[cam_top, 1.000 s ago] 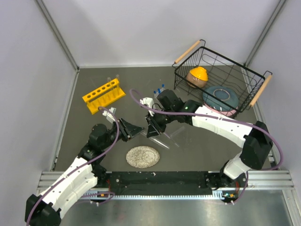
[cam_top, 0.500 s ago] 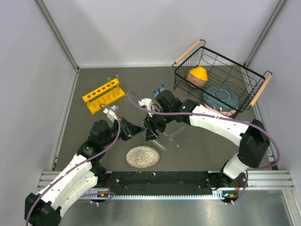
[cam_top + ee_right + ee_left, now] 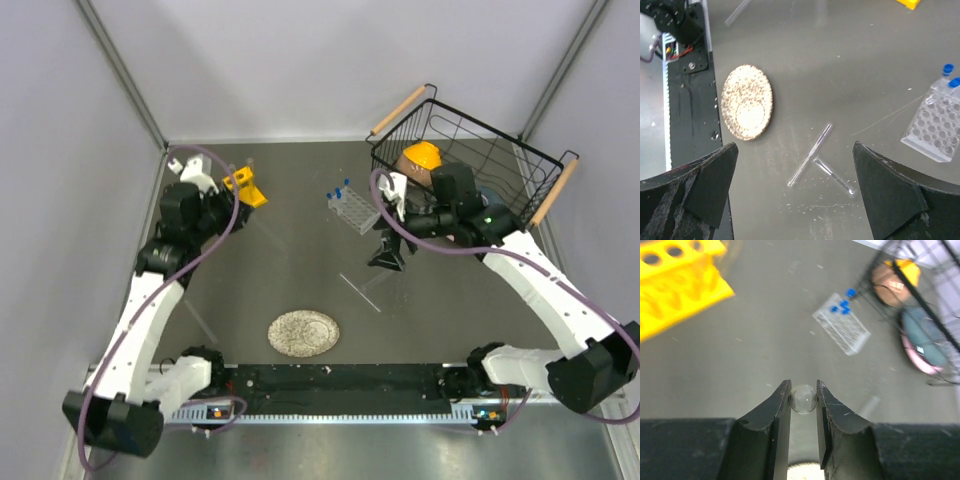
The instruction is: Organize the chemistry lab equipment
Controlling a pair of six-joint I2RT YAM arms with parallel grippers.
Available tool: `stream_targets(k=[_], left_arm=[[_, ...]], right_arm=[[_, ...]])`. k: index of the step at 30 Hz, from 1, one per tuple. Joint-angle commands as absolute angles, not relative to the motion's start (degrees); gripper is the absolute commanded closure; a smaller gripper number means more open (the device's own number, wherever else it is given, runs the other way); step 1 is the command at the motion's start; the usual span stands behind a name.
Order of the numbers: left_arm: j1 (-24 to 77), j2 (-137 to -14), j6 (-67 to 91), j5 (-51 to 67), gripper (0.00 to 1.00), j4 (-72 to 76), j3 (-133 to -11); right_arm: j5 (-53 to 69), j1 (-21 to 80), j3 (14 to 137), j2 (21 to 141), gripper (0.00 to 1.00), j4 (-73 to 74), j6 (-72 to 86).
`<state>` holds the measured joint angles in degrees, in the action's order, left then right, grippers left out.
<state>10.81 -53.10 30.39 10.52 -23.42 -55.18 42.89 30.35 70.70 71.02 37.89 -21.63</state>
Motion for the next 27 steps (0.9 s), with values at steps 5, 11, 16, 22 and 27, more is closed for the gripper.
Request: stream_targets(k=[5, 11, 16, 22, 27], left_arm=[[7.56, -69.15, 11.96, -7.72, 0.99, -23.74, -69.59], [3.87, -76.19, 10.73, -8.96, 0.99, -18.29, -73.03], [2.29, -80.94, 9.93, -9.49, 0.99, -15.91, -76.02], [1.41, -85.95, 8.79, -10.02, 0.98, -16.08, -80.85], [1.32, -88.59, 8.17, -10.72, 0.99, -16.17, -83.41]], right_arm=[[52.91, 27.60, 62.49, 67.94, 0.01, 37.79, -32.87], [51.51, 27.68, 61.61, 66.89, 0.01, 37.71, -34.62], [50.01, 27.60, 61.35, 66.09, 0.01, 37.71, -35.59], [49.40, 27.77, 61.08, 66.44, 0.01, 37.71, -36.21], [48.43, 28.39, 61.00, 66.71, 0.01, 37.79, -36.56]])
